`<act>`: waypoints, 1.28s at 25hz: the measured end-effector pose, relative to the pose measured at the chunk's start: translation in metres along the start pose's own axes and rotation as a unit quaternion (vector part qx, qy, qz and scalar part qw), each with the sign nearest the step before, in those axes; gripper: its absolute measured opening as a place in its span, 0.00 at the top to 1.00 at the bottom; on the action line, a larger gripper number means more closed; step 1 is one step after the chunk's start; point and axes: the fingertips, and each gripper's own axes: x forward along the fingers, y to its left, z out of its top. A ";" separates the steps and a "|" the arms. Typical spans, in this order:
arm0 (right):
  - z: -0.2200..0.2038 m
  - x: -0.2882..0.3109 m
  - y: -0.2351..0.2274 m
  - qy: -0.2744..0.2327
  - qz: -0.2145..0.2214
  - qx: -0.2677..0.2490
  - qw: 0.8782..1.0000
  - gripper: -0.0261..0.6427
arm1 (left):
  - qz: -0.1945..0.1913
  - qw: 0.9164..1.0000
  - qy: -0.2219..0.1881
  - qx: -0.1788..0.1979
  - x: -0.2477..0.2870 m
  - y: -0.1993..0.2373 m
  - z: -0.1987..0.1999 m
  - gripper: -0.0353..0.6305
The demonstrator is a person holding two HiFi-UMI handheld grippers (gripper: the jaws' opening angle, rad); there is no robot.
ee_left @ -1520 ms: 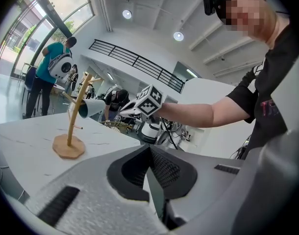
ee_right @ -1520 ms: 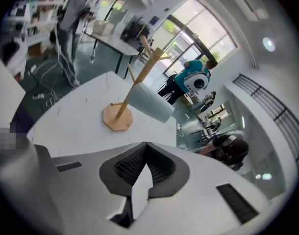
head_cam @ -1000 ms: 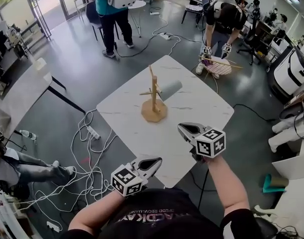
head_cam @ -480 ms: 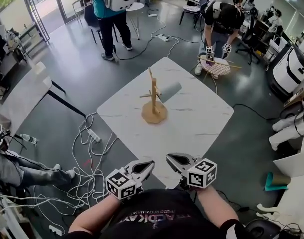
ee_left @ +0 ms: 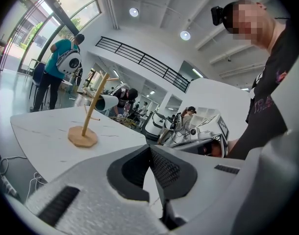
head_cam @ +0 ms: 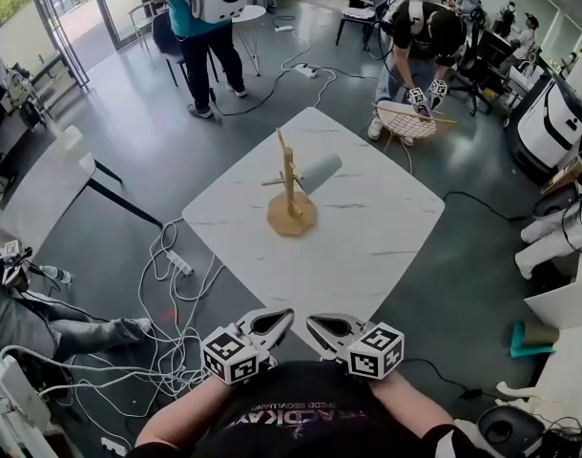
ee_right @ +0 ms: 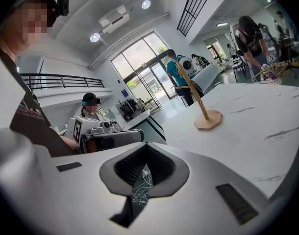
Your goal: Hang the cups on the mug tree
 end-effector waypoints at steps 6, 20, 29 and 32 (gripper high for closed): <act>0.000 0.001 0.001 -0.003 0.002 0.008 1.000 0.94 | -0.001 1.000 0.001 0.006 -0.002 -0.002 0.002 0.96; -0.004 0.010 0.006 0.003 0.010 0.013 1.000 0.94 | 0.010 1.000 -0.012 0.000 -0.009 0.002 0.005 0.96; -0.007 0.008 0.008 0.008 0.011 0.009 1.000 0.95 | 0.010 1.000 -0.011 0.002 -0.010 -0.001 0.004 0.96; -0.009 0.006 0.009 0.009 0.009 0.013 1.000 0.95 | 0.007 1.000 -0.011 0.002 -0.011 -0.004 0.003 0.96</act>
